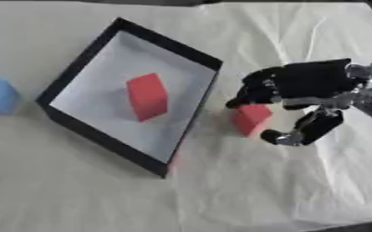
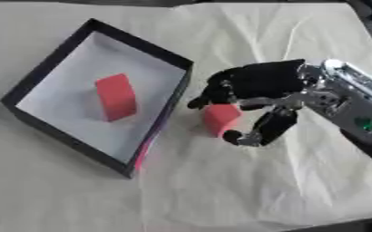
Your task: Pick up objects on the table and place them in the box.
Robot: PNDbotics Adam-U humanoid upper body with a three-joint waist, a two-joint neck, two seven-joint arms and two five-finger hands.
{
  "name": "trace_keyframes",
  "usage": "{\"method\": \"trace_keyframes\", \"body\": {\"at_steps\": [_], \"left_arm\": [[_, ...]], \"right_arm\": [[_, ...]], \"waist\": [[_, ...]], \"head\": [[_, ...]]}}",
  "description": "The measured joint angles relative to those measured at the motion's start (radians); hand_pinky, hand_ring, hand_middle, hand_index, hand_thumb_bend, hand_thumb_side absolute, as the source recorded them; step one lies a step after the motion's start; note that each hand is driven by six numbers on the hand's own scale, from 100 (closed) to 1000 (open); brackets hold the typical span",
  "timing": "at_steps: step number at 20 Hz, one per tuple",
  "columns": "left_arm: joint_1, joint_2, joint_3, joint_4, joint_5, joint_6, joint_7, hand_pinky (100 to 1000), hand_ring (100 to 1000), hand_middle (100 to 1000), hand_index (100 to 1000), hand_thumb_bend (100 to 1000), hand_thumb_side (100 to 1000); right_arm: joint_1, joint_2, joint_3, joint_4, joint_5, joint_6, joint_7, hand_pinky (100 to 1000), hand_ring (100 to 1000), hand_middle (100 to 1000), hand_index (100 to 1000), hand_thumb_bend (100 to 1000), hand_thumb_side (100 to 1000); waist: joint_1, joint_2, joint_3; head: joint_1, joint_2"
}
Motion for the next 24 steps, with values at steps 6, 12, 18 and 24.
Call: {"method": "trace_keyframes", "body": {"at_steps": [6,12,18,24], "left_arm": [[0.002,-0.004,-0.002,0.0,-0.001,0.0,-0.001,861,904,795,749,100,688],[0.002,-0.007,-0.005,0.0,-0.001,-0.001,-0.004,862,906,796,748,100,688],[0.001,-0.008,-0.006,0.0,-0.001,-0.003,-0.007,862,907,797,749,100,687],[0.0,-0.008,-0.006,0.0,-0.001,-0.004,-0.008,863,909,797,749,100,688]], "right_arm": [[0.0,0.008,0.0,0.016,0.001,-0.007,-0.015,966,888,838,999,131,237],[-0.005,0.011,0.0,0.04,0.005,-0.002,-0.024,966,892,847,1000,152,248],[-0.02,0.02,0.003,0.081,0.036,-0.006,-0.028,965,896,854,1000,181,285],[-0.027,0.029,0.008,0.125,0.079,-0.024,-0.033,962,896,851,1000,228,336]], "waist": [[0.005,0.003,0.0],[0.006,0.006,0.001],[0.006,0.01,0.003],[0.012,0.014,0.005]], "head": [[-0.001,0.0],[-0.002,-0.004],[-0.009,-0.009],[-0.008,-0.017]]}}
